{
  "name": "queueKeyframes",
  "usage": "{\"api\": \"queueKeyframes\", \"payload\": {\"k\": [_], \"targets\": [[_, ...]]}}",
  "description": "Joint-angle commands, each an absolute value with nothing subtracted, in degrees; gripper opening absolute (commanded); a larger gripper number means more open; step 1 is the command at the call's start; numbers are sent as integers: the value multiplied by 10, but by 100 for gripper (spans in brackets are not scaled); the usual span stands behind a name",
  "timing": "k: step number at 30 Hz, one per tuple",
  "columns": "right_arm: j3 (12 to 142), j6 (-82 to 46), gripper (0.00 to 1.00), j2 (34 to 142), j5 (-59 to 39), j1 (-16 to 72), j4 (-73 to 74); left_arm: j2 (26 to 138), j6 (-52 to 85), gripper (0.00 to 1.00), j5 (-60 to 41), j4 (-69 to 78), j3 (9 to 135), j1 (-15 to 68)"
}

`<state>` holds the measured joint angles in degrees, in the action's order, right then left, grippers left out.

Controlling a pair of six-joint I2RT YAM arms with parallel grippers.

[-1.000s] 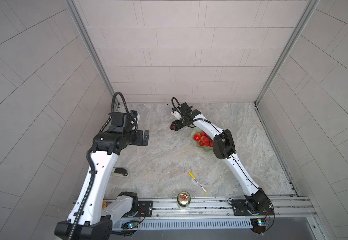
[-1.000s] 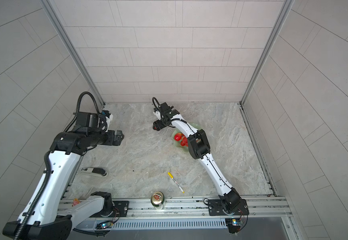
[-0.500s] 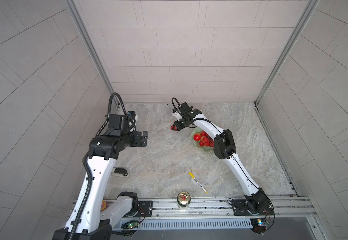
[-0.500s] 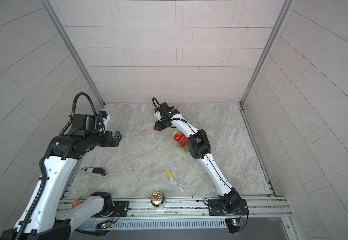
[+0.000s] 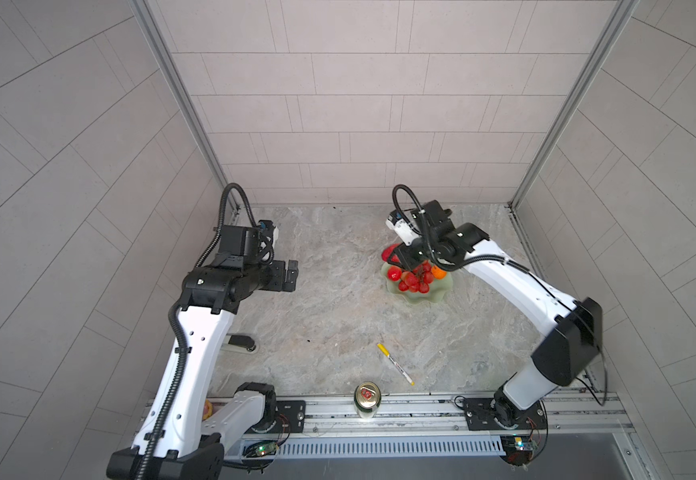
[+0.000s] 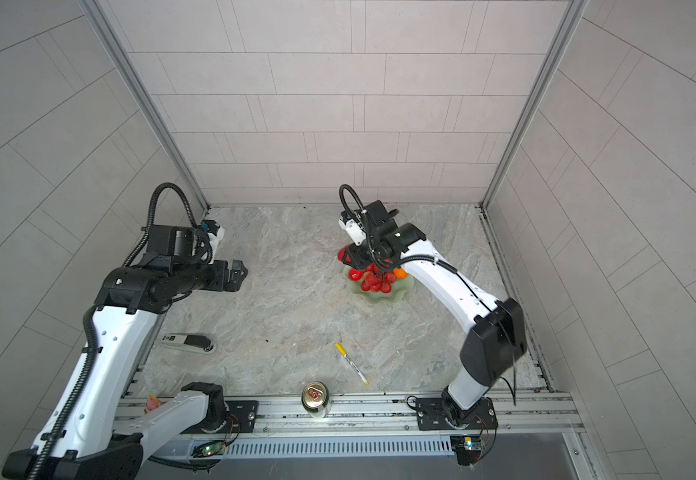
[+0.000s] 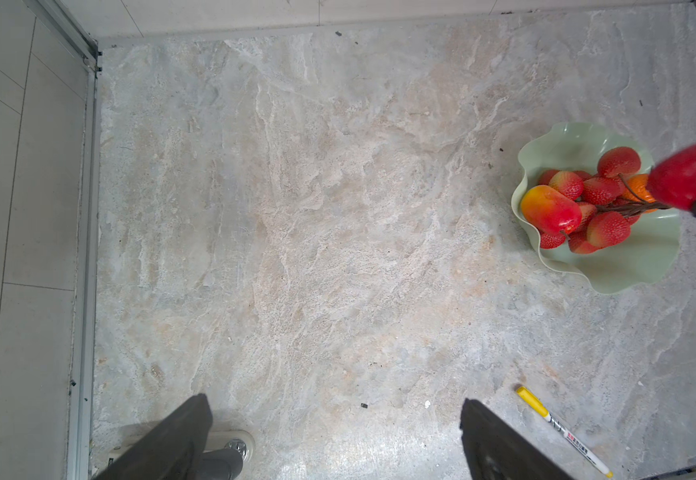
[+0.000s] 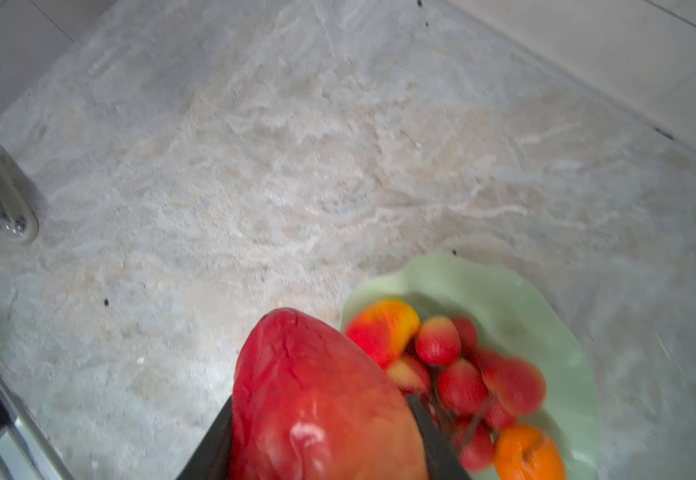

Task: Place and organize the fake fruits in the fruit bowl
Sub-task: 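Carry the strawberry to the green bowl and release it inside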

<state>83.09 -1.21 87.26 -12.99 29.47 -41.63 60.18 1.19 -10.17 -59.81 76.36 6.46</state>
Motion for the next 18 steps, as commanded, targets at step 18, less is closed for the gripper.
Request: {"api": "queueKeyframes", "payload": {"k": [18], "targets": [[631,-49,22,741,-19,232,-457,592,7,100,-111,-597,759,66]]}}
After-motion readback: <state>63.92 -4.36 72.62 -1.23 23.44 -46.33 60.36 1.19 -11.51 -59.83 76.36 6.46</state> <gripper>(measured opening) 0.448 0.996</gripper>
